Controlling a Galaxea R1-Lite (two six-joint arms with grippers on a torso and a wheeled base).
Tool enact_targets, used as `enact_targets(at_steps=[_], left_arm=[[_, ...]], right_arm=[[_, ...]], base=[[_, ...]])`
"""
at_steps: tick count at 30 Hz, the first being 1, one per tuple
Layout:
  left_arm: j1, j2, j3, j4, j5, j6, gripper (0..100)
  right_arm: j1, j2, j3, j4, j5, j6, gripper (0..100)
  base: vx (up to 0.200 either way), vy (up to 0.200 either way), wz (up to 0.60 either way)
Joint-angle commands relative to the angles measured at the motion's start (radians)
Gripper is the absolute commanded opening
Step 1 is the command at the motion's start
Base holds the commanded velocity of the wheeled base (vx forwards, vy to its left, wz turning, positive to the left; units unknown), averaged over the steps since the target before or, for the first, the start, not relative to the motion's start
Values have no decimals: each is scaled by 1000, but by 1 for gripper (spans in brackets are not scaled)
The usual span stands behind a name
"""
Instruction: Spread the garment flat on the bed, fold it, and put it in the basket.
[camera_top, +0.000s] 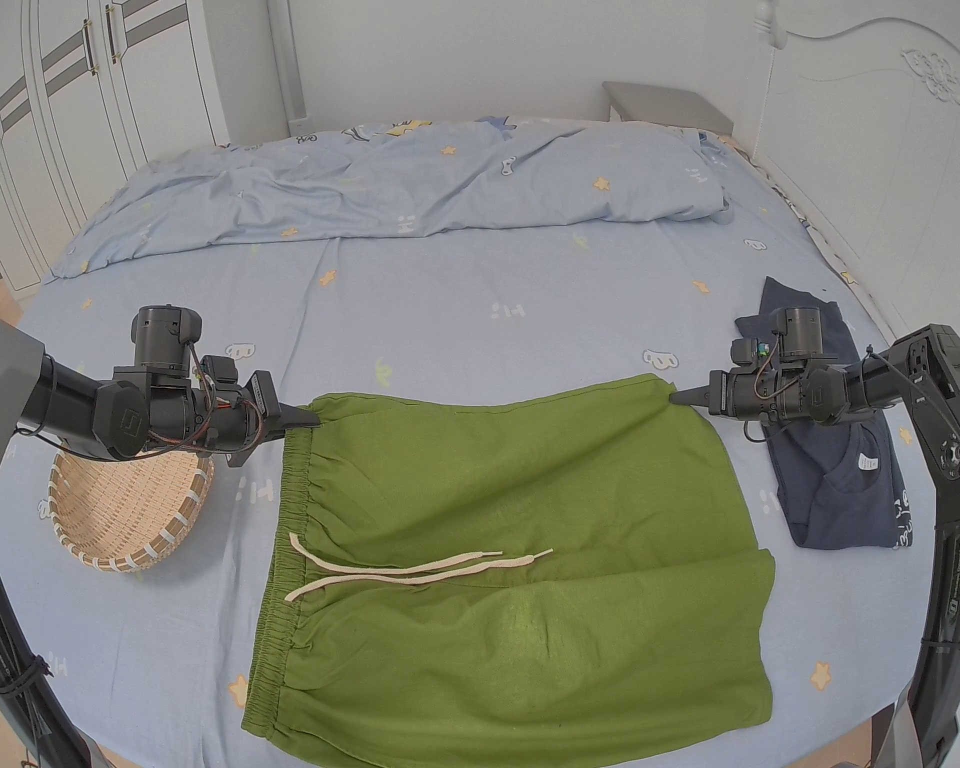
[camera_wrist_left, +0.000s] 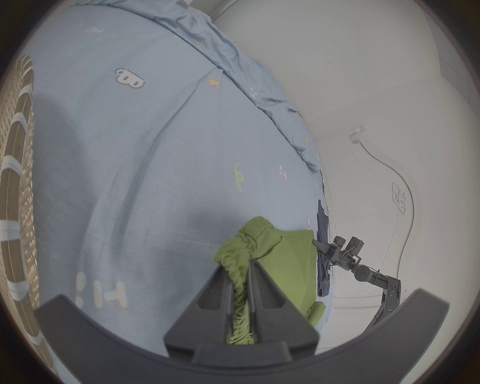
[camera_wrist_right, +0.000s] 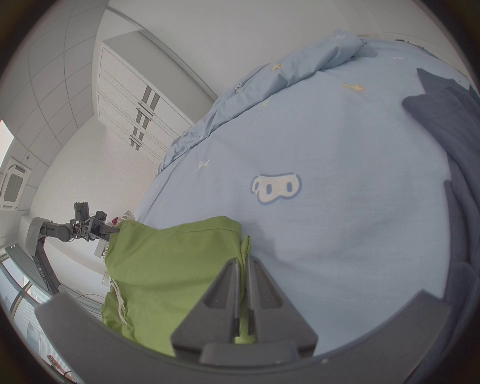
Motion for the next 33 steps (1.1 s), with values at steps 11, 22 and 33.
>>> enact_targets(at_steps=[11, 22, 33], left_arm=[[4, 1, -9, -3, 1, 0, 0], [58, 21, -3, -126, 1, -1, 0], [80, 30, -5, -135, 1, 0, 0]], right_arm=[[-9, -36, -5, -17, -12, 27, 0], [34, -122, 98, -136, -78, 31, 0], [95, -152, 201, -363, -197, 91, 0]], base=[[0, 0, 0], [0, 0, 0], [0, 0, 0]])
